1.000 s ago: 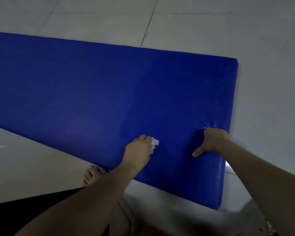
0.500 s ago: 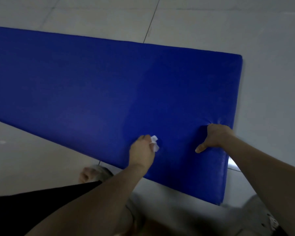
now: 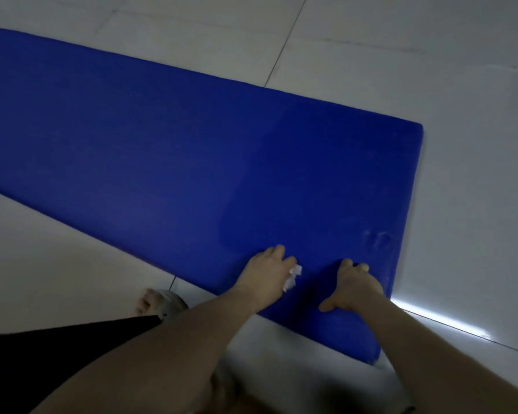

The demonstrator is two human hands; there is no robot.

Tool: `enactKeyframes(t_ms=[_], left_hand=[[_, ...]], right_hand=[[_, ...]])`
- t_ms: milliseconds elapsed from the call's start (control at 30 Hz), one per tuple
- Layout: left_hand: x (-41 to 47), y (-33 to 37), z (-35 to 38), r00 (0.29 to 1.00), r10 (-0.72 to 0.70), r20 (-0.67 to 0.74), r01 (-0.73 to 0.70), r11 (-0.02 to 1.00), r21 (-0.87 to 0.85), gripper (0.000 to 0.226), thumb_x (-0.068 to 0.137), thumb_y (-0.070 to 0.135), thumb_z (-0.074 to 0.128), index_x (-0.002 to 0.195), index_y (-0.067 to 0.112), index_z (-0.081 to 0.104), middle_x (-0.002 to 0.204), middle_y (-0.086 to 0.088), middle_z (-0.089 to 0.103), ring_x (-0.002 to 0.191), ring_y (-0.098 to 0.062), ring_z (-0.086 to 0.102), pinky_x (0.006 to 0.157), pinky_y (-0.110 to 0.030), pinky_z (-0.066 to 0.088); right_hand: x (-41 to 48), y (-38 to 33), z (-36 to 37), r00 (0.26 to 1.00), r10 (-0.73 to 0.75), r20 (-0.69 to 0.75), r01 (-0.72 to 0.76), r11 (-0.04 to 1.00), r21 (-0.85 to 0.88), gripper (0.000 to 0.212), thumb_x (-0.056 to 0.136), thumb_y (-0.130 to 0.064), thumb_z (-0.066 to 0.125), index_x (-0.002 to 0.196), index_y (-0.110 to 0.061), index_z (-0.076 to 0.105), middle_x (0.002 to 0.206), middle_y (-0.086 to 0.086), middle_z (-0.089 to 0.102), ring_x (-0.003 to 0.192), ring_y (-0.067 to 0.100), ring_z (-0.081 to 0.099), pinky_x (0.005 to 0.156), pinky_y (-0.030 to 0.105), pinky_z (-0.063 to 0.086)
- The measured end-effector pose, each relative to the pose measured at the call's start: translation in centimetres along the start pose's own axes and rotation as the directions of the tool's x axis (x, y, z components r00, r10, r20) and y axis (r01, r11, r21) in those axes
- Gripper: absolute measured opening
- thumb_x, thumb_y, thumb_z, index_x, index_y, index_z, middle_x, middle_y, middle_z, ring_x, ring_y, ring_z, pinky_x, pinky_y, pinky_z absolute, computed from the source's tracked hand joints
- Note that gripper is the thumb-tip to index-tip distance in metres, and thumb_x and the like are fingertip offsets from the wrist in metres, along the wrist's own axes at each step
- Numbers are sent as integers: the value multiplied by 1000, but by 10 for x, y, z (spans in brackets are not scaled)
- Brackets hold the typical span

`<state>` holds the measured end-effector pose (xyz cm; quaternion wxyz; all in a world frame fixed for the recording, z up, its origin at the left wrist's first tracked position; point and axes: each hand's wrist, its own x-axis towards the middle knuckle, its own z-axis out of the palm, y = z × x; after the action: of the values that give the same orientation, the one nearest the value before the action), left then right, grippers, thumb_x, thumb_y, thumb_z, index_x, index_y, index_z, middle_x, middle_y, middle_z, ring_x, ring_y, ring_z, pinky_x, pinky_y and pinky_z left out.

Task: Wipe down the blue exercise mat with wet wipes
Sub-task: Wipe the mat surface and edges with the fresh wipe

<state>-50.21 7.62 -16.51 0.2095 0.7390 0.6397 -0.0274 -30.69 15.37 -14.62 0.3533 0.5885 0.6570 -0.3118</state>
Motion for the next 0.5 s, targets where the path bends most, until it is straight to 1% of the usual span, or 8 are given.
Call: enactKeyframes(t_ms=[67,100,200,267,333,367,400,500], left_hand=[[-8,-31,-4,995,-93,-47,92,996,-10,19,86,17,67,105,15,64,104,-11,55,92,-32,59,69,-38,42],[-14,-47,-10,991,-122,-47,123,992,16,18,88,18,66,105,16,64,105,-10,56,93,-32,59,70,-37,42],[-30,-98,-27,982,-187,23,182,974,135,18,100,27,53,114,19,60,109,-6,57,96,-28,61,73,-35,42],[-34,-129,-32,945,-326,-14,325,938,120,19,102,31,50,113,19,60,111,-6,61,92,-28,61,75,-36,47],[-36,-142,-31,871,-490,-46,491,871,10,19,102,33,52,106,17,61,109,-7,67,83,-25,60,75,-36,51],[-35,-138,-30,839,-543,-40,539,839,-77,18,101,32,54,105,16,62,110,-7,68,84,-25,61,77,-37,52],[-33,-127,-29,826,-562,-41,549,819,-167,18,99,30,56,105,14,63,111,-7,69,88,-28,63,80,-39,53],[-21,-74,-19,847,-525,-85,474,817,-328,24,100,26,55,109,6,66,114,-16,68,100,-36,66,87,-47,53]], right_hand=[[-2,2,-2,1000,-20,-17,19,999,-26,133,59,-66,86,154,-10,12,148,18,29,128,33,49,95,42,51],[-1,3,-4,999,-29,-23,28,999,-27,131,57,-68,86,152,-10,16,146,17,33,127,31,50,96,42,51],[-2,3,-8,999,-34,-27,33,999,-43,128,55,-68,87,149,-10,23,142,15,39,125,29,51,94,40,51],[-3,2,-9,999,-38,-20,37,998,-42,126,53,-68,88,147,-10,27,141,15,41,125,28,52,93,39,52],[-3,1,-10,999,-39,-24,38,998,-43,123,52,-68,88,145,-11,31,140,14,43,124,28,52,94,39,52],[-3,1,-11,999,-40,-27,38,998,-45,122,52,-68,88,145,-11,32,140,14,44,124,27,52,94,39,52],[-2,0,-11,999,-39,-28,38,998,-47,122,53,-68,87,144,-11,32,140,13,44,124,27,52,94,38,52],[-3,-1,-11,999,-32,-30,30,998,-53,120,53,-68,88,143,-11,33,138,13,45,121,26,54,92,37,52]])
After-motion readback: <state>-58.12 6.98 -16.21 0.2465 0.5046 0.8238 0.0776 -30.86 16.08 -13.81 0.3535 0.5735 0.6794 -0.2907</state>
